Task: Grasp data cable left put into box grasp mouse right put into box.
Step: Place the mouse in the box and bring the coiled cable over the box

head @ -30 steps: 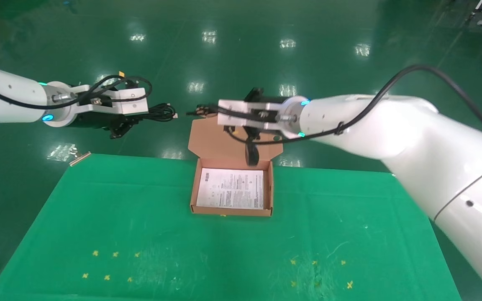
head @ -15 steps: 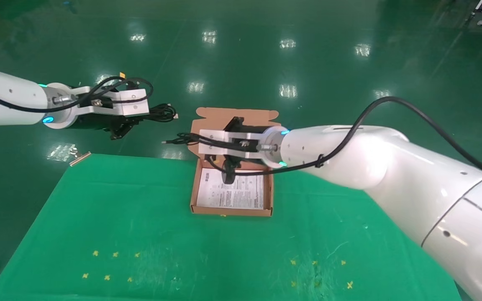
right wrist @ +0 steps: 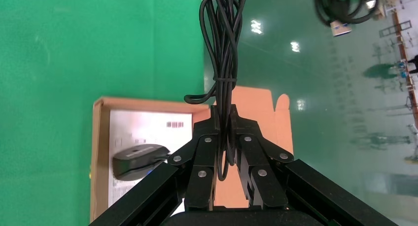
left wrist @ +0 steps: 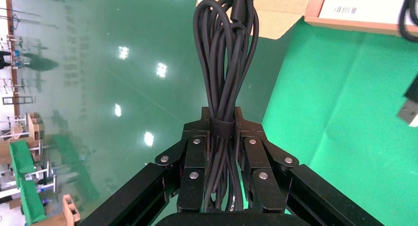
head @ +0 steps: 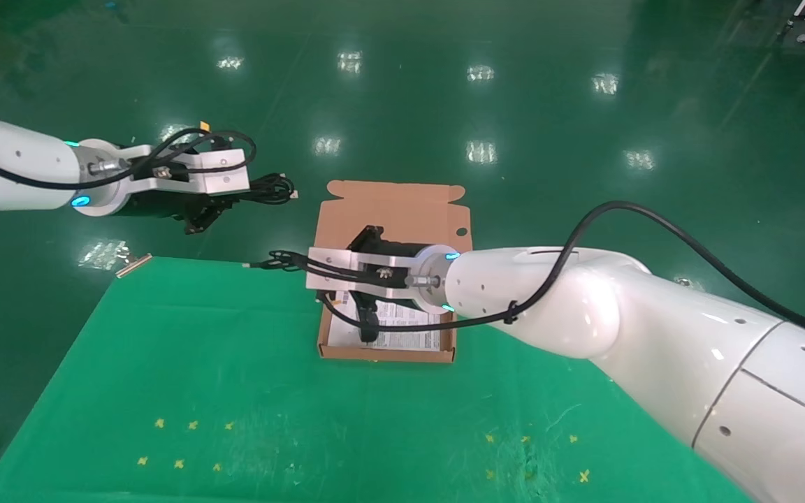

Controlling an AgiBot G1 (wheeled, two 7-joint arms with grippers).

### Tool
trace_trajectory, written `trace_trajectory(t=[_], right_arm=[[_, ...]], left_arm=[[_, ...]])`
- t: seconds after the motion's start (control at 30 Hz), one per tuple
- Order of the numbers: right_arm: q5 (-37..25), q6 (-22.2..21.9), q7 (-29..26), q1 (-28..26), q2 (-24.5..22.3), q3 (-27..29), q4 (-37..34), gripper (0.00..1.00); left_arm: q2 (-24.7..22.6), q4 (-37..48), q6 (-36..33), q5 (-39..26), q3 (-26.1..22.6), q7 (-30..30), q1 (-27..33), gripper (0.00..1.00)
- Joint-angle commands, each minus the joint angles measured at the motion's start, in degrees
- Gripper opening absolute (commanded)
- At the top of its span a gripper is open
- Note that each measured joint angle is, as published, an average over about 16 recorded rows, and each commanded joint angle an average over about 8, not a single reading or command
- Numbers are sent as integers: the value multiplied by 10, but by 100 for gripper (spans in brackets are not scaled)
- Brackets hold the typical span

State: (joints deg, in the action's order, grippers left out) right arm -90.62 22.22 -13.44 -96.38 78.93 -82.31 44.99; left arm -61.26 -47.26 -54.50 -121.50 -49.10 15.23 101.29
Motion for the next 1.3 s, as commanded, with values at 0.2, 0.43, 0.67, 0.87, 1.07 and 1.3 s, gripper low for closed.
trace_trajectory(t=[0.2, 0.43, 0.67, 0.87, 1.07, 1.3], right_arm=[[25, -25, -24, 8, 0, -14, -5, 0], [44, -36, -57, 23, -1, -28, -43, 0], [57, -42, -96, 32, -2, -41, -85, 0], [58, -36, -116, 30, -2, -53, -95, 58], [59, -31, -119, 28, -12, -59, -84, 100], [54, -36, -127, 27, -24, -62, -66, 100]], left_arm=[[0, -2, 0, -1, 0, 2, 0, 0], [1, -3, 0, -1, 0, 2, -1, 0], [1, -3, 0, -1, 0, 3, -1, 0], [1, -3, -1, -2, 0, 3, -1, 0], [-2, -4, 0, 0, 0, 4, -2, 0], [-24, 12, 5, 18, 1, -6, -11, 0]])
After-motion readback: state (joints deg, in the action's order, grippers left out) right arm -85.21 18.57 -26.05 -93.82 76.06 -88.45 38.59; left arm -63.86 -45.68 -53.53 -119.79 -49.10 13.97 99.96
